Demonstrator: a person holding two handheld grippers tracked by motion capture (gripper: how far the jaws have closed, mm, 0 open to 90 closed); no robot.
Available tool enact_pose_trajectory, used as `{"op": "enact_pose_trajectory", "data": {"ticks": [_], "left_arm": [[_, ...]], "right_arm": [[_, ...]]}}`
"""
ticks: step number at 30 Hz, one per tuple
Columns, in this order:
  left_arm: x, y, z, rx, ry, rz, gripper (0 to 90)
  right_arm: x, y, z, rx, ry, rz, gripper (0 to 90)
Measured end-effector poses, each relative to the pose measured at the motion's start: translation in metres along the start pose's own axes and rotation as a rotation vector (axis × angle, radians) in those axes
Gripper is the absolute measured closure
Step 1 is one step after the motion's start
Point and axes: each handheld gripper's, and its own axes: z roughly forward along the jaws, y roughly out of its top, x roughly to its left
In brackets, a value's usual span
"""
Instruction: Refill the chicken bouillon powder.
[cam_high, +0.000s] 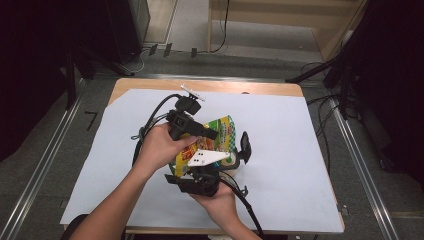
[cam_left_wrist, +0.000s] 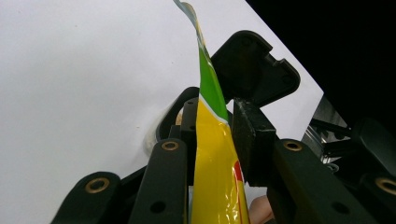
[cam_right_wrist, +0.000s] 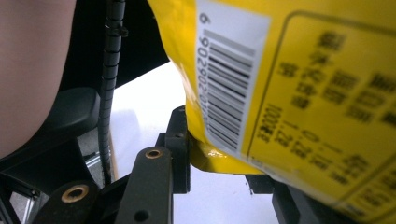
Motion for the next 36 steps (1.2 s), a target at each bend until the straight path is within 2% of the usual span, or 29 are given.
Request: {"op": "enact_pose_trajectory", "data": {"ticks": [13,23,36], "left_arm": [[0.0027,-0.0048,-0.0057,-0.016,0.026,-0.002,75.4],[0.0042,-0.0075,-0.0081,-0.027,0.031,-0.013,75.5],[0.0040,-0.0080,-0.0095,-0.026,0.031,-0.013,75.6]], "right_arm": [[0.0002,0.0017,0.0048,0.010,0.010,-0.017,68.5],[0.0009,0.0027,0.0076,0.017,0.015,-0.029,68.5],[0.0033,0.0032,0.0076,0.010,0.023,-0.022,68.5]]}}
